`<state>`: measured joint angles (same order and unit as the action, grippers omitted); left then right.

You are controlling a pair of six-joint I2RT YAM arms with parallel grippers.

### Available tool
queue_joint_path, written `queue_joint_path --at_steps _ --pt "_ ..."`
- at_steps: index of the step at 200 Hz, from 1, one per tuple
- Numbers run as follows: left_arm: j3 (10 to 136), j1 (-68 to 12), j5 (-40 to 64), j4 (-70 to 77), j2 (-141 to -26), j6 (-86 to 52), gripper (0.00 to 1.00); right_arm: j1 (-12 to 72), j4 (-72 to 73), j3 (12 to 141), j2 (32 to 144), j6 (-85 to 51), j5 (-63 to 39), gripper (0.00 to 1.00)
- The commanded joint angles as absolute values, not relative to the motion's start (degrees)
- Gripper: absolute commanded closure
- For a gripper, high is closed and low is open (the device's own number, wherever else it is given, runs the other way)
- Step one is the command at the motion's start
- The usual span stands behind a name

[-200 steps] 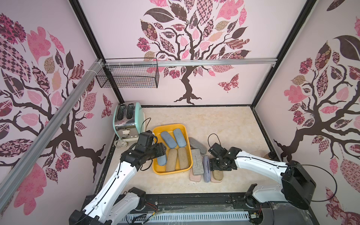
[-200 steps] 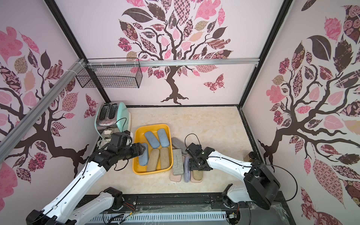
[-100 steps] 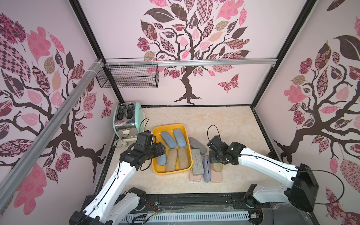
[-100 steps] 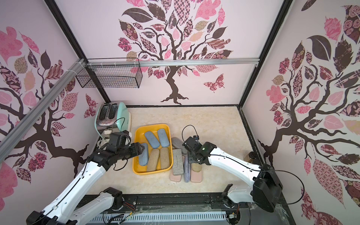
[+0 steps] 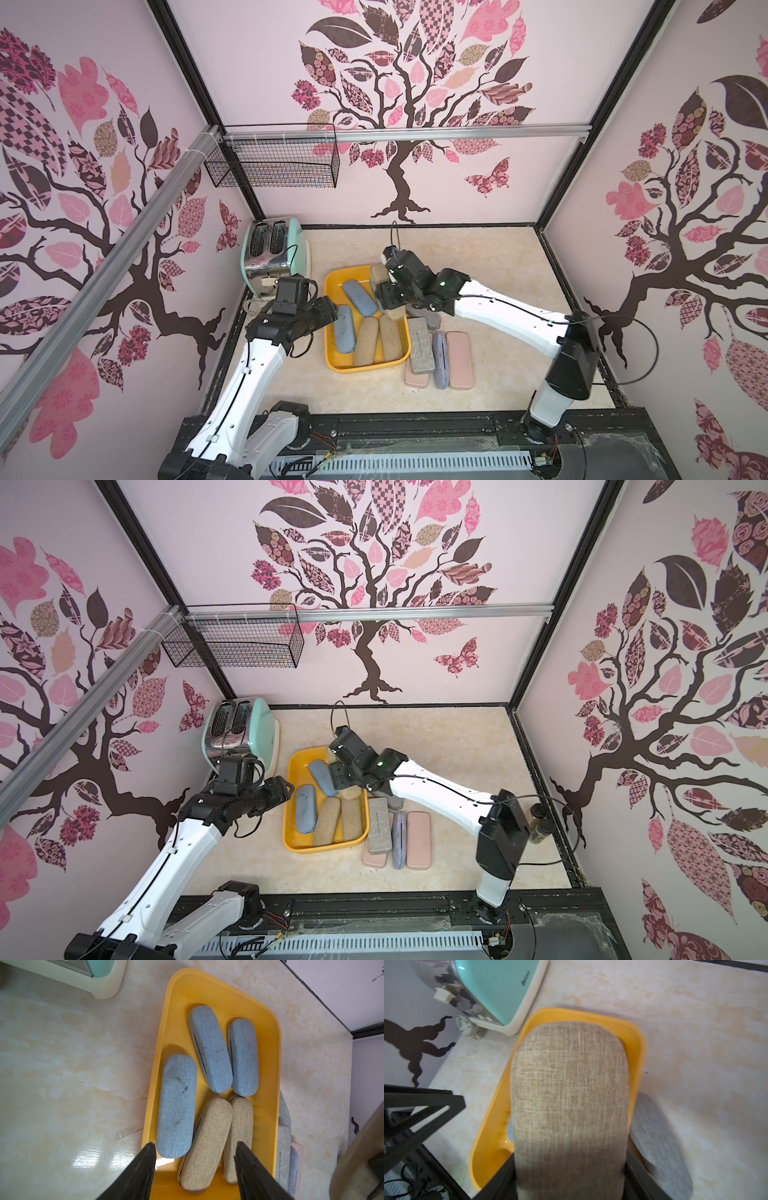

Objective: Put the glasses cases into the storage boxes
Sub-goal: Place the glasses case in the storage box.

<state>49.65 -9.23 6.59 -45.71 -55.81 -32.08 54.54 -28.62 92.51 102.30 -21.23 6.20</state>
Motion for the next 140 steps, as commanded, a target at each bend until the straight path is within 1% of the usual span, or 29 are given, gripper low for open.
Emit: queue_joint_path --at_steps 1,40,67,94,123,140 --pt "51.6 -8.6 3.0 -46.7 -55.7 -29.7 0.37 55.9 -21.0 96.8 108.1 -14.5 1.0 0.37" --pt "49.5 -8.2 -2.2 -47.1 -53.7 -30.6 0.38 56.2 -22.4 108.9 121.7 -13.1 0.9 0.37" --pt "49.3 -8.2 -5.1 -47.7 -52.2 -31.2 0.37 56.4 -22.2 116.7 129.8 -13.8 4.7 0.38" --pt "49.1 -8.2 -5.9 -47.9 -51.2 -31.5 0.37 56.4 -26.1 126.9 138.2 -13.7 7.7 0.38" --pt "48.8 -8.2 -6.0 -47.7 -50.4 -31.8 0.37 56.4 -25.9 131.6 145.0 -13.3 12.1 0.39" --pt "48.9 -8.3 -5.8 -47.6 -50.1 -31.9 0.37 56.4 -24.0 132.2 146.8 -13.0 16.2 0.39"
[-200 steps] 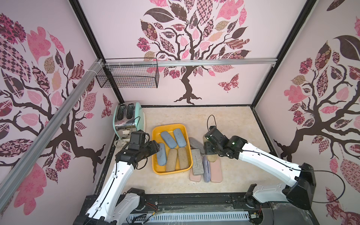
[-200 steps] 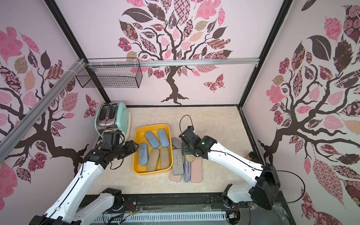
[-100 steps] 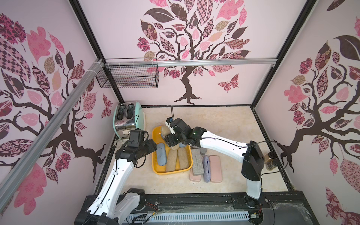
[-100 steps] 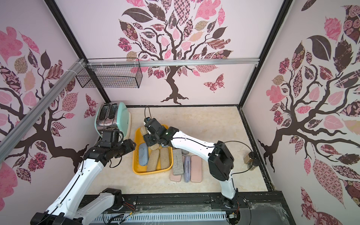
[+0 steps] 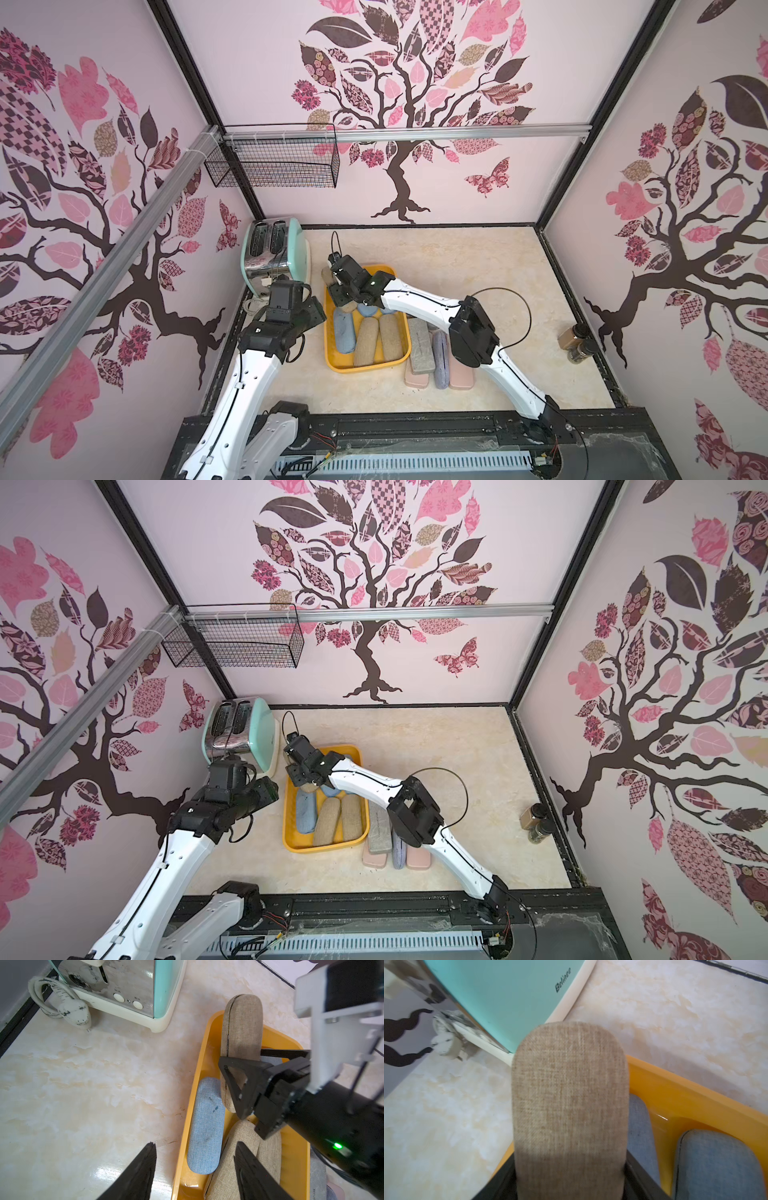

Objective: Put the glasses cases into the storage boxes
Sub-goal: Place the glasses case in the storage box.

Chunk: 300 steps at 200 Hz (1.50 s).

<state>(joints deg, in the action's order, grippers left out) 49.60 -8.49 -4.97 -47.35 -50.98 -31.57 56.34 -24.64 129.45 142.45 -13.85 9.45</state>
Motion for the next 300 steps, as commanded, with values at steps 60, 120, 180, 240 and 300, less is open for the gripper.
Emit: queue_joint_path --at_steps 60,120,180,240,300 --pt "48.3 -8.3 -3.7 -46.7 -50.2 -31.7 0.38 56.6 -17.7 130.6 148.7 -13.5 20.7 0.39" --pt "48.2 -8.4 -2.9 -46.5 -49.7 -31.6 0.38 57.2 -19.8 121.4 145.2 -16.6 17.3 0.42" --pt "48.0 -8.4 -2.0 -45.9 -50.0 -31.5 0.38 61.0 -18.2 105.7 134.0 -21.6 14.1 0.40" --pt "48.0 -8.4 -1.6 -45.7 -50.2 -31.4 0.38 60.4 -27.9 120.3 140.5 -23.0 15.9 0.38" --pt "47.9 -8.4 -0.2 -45.4 -51.0 -31.1 0.38 59.2 -33.9 132.3 147.5 -23.3 14.6 0.06"
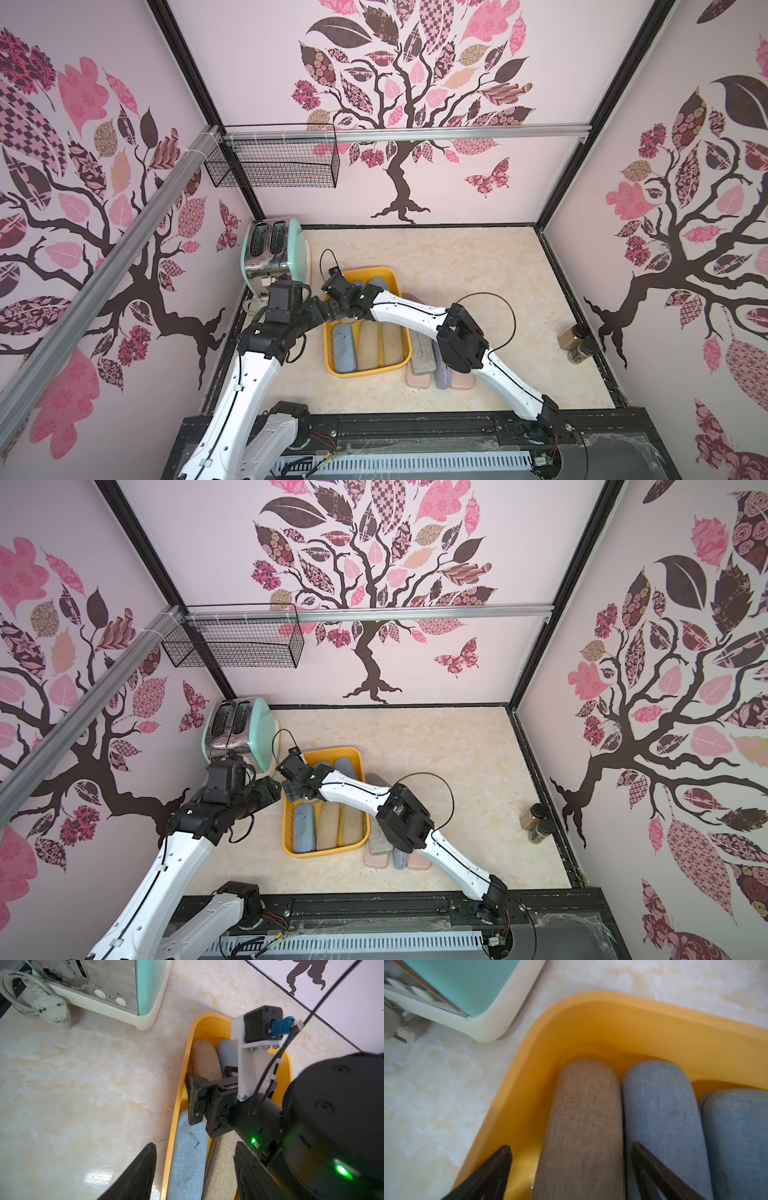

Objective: Put the glasses cases into the storage boxes
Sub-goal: Place the glasses case in the storage box.

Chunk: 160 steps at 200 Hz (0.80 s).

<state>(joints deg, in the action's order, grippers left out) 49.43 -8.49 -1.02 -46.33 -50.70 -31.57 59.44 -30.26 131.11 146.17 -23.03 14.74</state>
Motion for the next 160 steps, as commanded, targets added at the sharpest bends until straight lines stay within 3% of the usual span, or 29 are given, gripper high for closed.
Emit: queue_joint_path --at_steps 1,43,76,118,143,160 --pt "47.9 -8.4 -0.2 -45.4 -51.0 -31.1 0.38 59.2 -33.8 132.2 147.4 -23.3 14.6 0.06" --pt "47.9 -8.4 0.0 -45.4 -50.8 -31.2 0.38 59.2 -33.8 131.5 144.1 -23.1 16.6 0.14" --pt "47.8 -8.5 -0.1 -45.3 -50.4 -31.3 0.38 59.7 -31.8 126.3 139.5 -24.0 16.5 0.38" --pt "47.8 -8.5 0.2 -45.3 -50.6 -31.3 0.38 60.5 -29.8 121.6 137.8 -25.1 16.6 0.52" --pt "47.8 -8.8 0.3 -45.2 -50.7 -31.2 0.38 60.5 -31.2 123.0 140.6 -25.2 16.5 0.51" --pt "47.8 -8.8 0.5 -45.1 -50.9 -31.2 0.38 60.5 -31.8 124.0 140.8 -25.0 16.5 0.36"
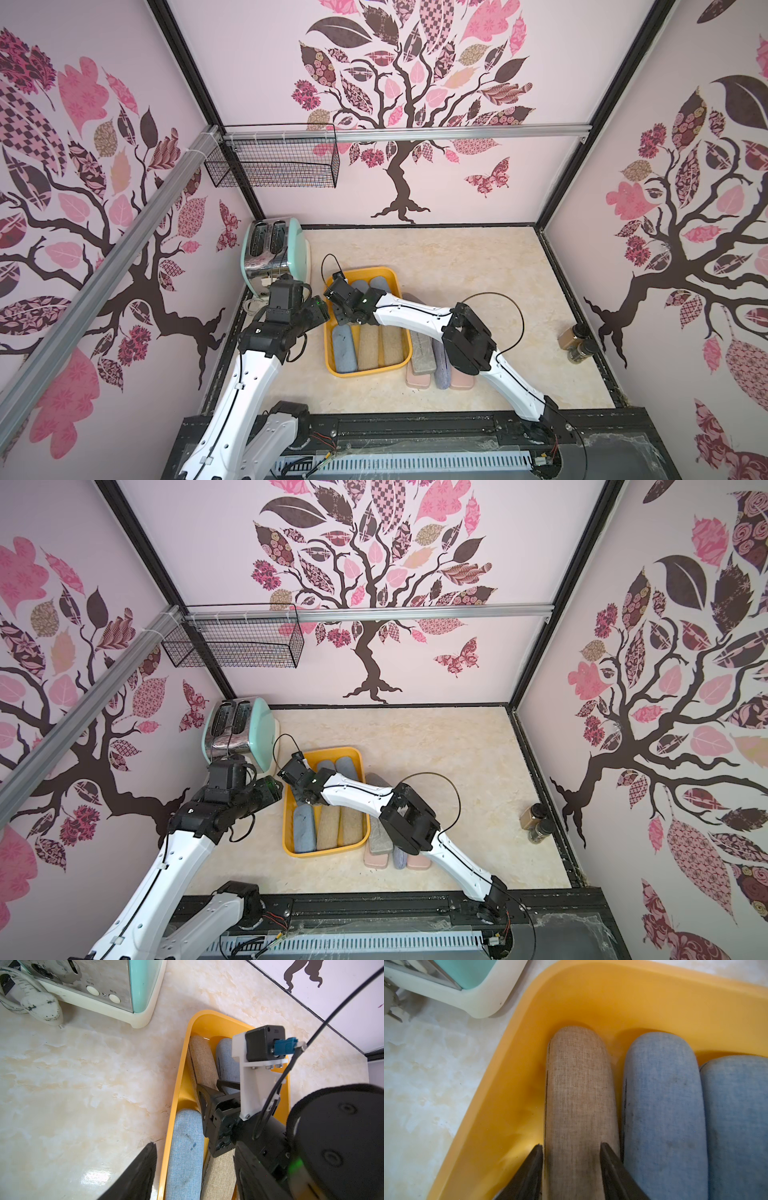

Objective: Put the glasses cases into the storage boxes
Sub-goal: Place the glasses case in the storage box.

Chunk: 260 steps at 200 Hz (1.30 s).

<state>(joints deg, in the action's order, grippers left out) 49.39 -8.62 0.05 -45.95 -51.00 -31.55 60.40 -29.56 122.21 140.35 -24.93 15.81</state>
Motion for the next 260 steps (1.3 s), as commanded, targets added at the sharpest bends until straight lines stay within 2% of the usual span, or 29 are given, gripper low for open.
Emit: queue_joint_path --at_steps 1,5,20,32,68,89,112,187,260 --pt "47.8 -8.8 0.5 -45.1 -51.0 -31.2 0.38 60.5 -31.8 124.0 140.8 -25.0 16.5 0.35" --pt "47.8 -8.9 0.5 -45.1 -51.0 -31.2 0.38 60.5 -31.8 123.9 140.6 -25.0 16.5 0.35" --pt "47.8 -8.8 0.7 -45.0 -51.3 -31.1 0.38 60.9 -30.8 123.0 138.6 -23.9 16.8 0.46" --pt "47.8 -8.8 0.7 -44.9 -51.5 -31.1 0.38 61.1 -30.7 123.0 136.9 -23.5 17.5 0.46" --pt "47.8 -8.8 0.8 -45.0 -51.5 -31.1 0.38 61.1 -30.9 121.7 133.2 -24.7 16.3 0.60" --pt "47.6 -8.8 1.4 -44.7 -51.7 -31.4 0.38 61.1 -31.1 119.8 131.9 -25.8 15.1 0.64" --pt "47.5 -8.8 2.9 -44.6 -52.7 -32.1 0.39 61.1 -28.8 116.3 131.5 -26.7 13.3 0.66" --pt "47.3 -8.8 4.4 -44.7 -52.0 -33.1 0.40 61.0 -29.9 120.6 139.3 -26.8 10.2 0.71" --pt "47.3 -8.2 6.2 -46.5 -50.5 -34.7 0.41 60.8 -30.8 120.9 139.0 -27.1 10.0 0.76"
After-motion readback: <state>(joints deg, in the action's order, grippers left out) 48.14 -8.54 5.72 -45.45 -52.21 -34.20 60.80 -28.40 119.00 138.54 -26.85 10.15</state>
